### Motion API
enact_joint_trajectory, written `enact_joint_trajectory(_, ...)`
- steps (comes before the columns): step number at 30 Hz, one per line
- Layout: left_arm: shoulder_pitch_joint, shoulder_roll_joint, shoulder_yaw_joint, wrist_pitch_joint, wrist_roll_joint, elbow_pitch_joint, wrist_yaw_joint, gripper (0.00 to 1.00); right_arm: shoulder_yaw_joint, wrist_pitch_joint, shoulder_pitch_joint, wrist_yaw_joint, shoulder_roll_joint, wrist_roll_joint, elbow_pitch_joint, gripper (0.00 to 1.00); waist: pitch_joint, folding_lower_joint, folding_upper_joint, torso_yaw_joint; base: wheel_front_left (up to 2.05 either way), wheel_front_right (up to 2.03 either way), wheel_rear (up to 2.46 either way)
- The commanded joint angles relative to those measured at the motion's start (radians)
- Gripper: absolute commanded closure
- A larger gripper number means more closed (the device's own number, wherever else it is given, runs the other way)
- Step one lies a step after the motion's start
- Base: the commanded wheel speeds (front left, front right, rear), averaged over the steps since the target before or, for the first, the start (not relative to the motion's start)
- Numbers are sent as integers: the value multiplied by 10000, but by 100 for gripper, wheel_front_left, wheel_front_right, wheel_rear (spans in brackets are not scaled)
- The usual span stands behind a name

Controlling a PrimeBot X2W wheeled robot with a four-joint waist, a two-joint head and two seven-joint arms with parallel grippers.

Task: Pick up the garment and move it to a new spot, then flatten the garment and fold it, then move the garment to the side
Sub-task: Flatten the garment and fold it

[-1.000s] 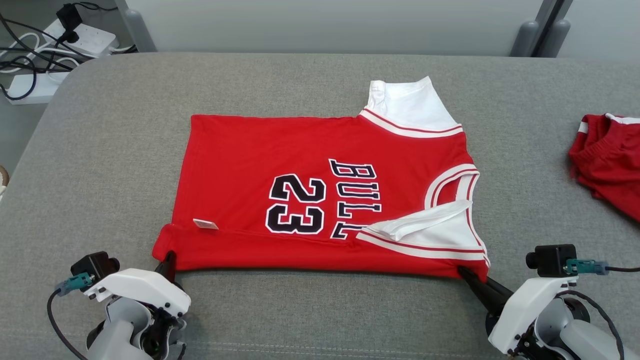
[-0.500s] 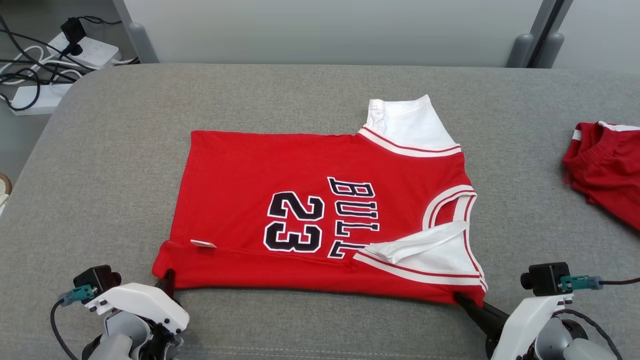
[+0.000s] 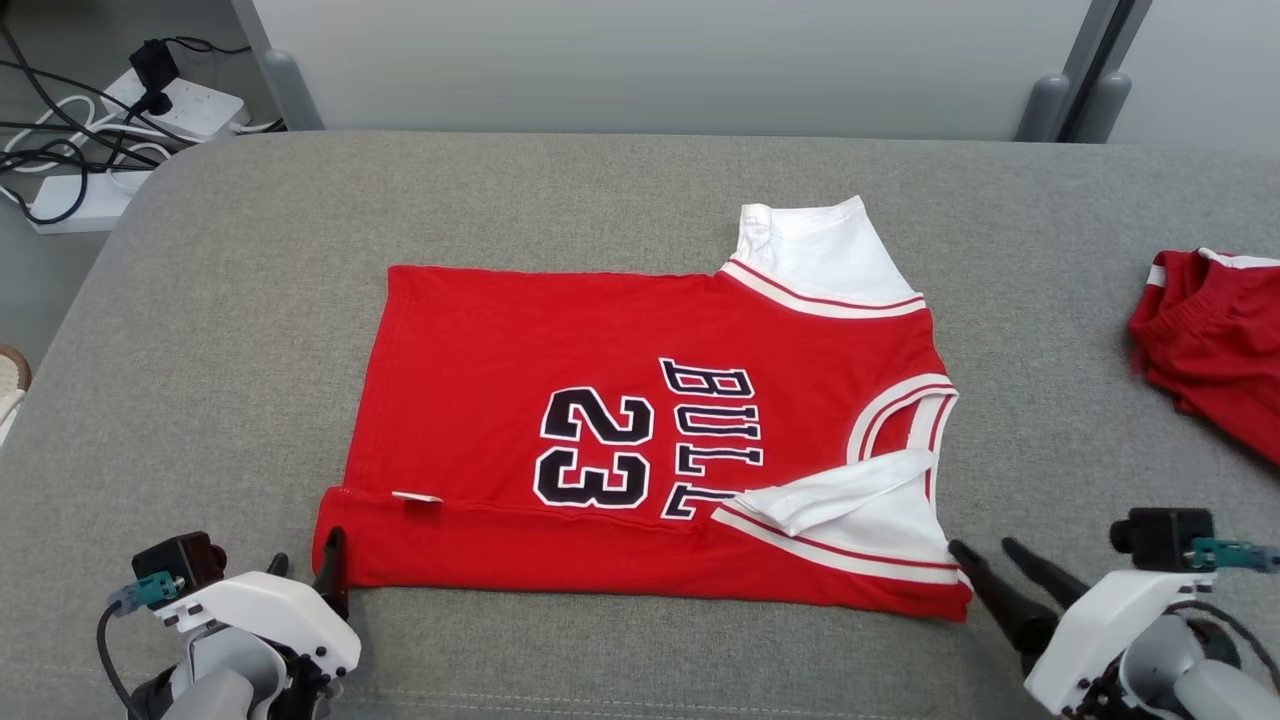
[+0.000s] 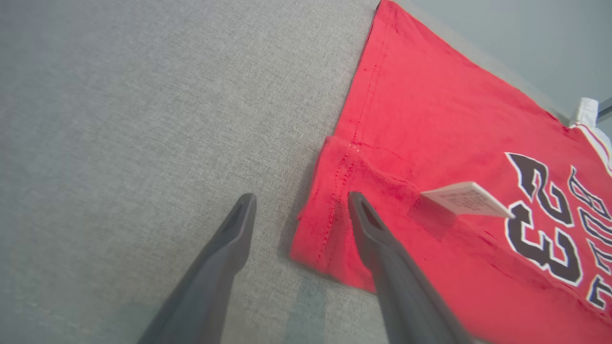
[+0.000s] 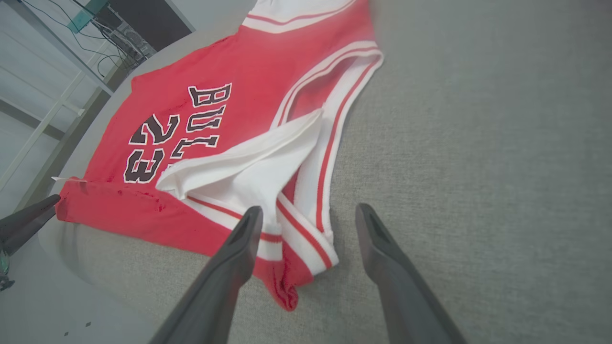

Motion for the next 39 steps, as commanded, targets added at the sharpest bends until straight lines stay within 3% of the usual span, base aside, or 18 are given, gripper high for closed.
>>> enact_joint_trajectory(1,-322,429,188,-197,148,-198,109,0,-166,-264,59,-29,-315,-191,-82,0,-12,0,0,3,0,0,0)
enact_joint_trajectory(10,-529,629,-212,-852,832,-1018,273,0,-1843,-1761,-174,-29,140,-1936,205,0,-20,0,0,-19,0,0,0)
enact_joint_trajectory(17,-277,843,-115,-1009,1728,-2845,905,0,-3847,-2659,-292,-29,1145,-4033,62,0,6,0,0,-49,0,0,0)
enact_joint_trajectory(25,553,864,383,-1013,2796,-4958,1420,0,-5682,-2735,-151,-29,2270,-6087,-960,0,216,0,0,-185,0,0,0)
enact_joint_trajectory(32,739,840,351,-1014,3624,-5617,1646,0,-6292,-2737,-192,-29,2894,-7075,-1360,0,454,0,0,-264,0,0,0)
enact_joint_trajectory(39,387,797,493,-1015,3707,-5486,1407,0,-6295,-2738,-671,-29,3096,-7194,-1232,0,907,0,0,-385,0,0,0)
